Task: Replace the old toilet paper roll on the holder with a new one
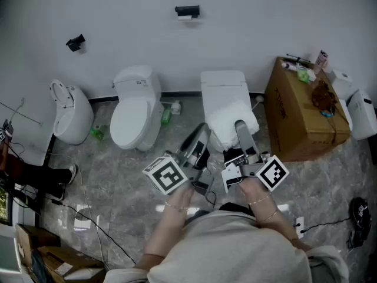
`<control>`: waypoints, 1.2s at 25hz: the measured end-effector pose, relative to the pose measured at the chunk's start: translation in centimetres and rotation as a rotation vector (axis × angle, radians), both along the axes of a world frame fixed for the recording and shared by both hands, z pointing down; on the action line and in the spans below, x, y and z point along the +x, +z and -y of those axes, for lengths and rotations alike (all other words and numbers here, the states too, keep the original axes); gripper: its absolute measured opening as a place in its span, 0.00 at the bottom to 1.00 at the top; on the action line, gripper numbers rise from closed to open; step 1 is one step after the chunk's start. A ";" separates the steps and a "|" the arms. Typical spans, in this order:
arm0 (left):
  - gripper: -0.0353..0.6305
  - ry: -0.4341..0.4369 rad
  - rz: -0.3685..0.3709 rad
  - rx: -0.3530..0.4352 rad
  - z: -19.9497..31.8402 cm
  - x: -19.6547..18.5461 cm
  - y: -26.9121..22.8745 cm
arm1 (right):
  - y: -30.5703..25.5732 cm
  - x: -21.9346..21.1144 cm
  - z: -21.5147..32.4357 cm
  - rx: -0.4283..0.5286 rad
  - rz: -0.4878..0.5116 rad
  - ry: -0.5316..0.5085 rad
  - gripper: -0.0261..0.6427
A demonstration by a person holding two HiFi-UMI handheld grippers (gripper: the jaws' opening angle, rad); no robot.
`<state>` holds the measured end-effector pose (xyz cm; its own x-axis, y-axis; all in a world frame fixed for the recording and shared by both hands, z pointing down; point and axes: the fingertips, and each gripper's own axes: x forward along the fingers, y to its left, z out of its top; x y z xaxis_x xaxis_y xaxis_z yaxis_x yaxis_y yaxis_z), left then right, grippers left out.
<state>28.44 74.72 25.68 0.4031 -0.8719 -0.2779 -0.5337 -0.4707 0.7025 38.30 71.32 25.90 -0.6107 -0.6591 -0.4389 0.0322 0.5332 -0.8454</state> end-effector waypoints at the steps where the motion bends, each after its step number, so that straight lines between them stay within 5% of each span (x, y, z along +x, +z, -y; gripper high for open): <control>1: 0.12 0.002 0.009 0.003 0.1 0.0 -0.1 | 0.1 0.0 0.0 -0.001 0.002 0.002 0.68; 15: 0.12 -0.026 0.037 0.010 1.7 -1.0 -0.1 | 1.7 -1.1 0.7 -0.059 0.002 -0.053 0.68; 30: 0.12 -0.114 -0.045 -0.014 4.7 -0.1 2.4 | 2.9 1.8 5.8 -0.081 0.028 -0.074 0.67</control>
